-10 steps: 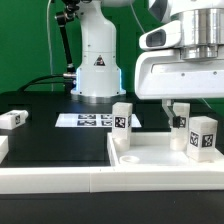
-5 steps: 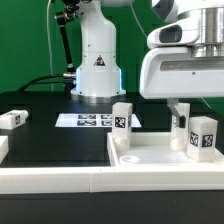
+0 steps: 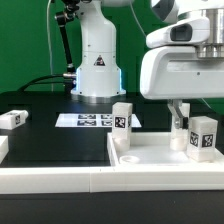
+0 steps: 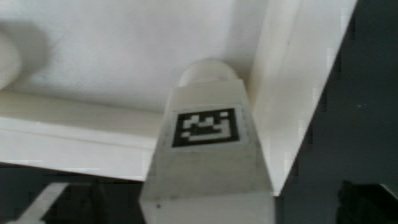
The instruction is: Assemble square table
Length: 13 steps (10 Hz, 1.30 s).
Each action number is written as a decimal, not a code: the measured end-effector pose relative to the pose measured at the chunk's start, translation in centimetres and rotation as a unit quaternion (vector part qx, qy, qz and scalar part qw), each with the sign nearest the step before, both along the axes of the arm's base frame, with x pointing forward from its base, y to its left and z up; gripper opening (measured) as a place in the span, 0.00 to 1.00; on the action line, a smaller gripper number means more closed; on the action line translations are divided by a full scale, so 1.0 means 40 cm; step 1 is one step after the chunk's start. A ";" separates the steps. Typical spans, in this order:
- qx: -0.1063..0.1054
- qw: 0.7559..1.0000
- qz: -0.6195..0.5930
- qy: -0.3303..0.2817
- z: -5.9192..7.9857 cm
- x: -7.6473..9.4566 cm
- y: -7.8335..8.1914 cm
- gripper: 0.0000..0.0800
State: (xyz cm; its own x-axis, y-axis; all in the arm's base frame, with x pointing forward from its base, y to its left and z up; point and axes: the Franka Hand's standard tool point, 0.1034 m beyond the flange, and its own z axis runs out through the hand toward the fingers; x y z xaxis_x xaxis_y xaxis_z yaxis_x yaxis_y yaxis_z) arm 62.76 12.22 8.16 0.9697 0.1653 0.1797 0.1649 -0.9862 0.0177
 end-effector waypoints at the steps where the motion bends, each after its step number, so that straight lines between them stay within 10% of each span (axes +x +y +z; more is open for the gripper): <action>1: 0.000 1.000 -0.001 0.000 0.000 0.000 0.000 0.67; 3: 0.003 1.000 -0.014 0.000 0.000 0.000 0.000 0.36; 8: 0.031 0.986 -0.166 0.002 -0.001 0.000 -0.006 0.36; 13: 0.075 0.914 -0.397 0.017 -0.003 -0.005 -0.014 0.36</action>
Offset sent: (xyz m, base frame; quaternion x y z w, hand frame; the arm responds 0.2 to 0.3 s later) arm 0.0000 0.0000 0.0000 0.0000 0.0000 0.0000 1.0000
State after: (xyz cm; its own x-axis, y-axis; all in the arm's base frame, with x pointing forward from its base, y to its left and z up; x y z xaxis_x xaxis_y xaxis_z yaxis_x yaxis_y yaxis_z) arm 62.56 11.65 8.02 0.7786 -0.6179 0.1097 -0.6067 -0.7858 -0.1200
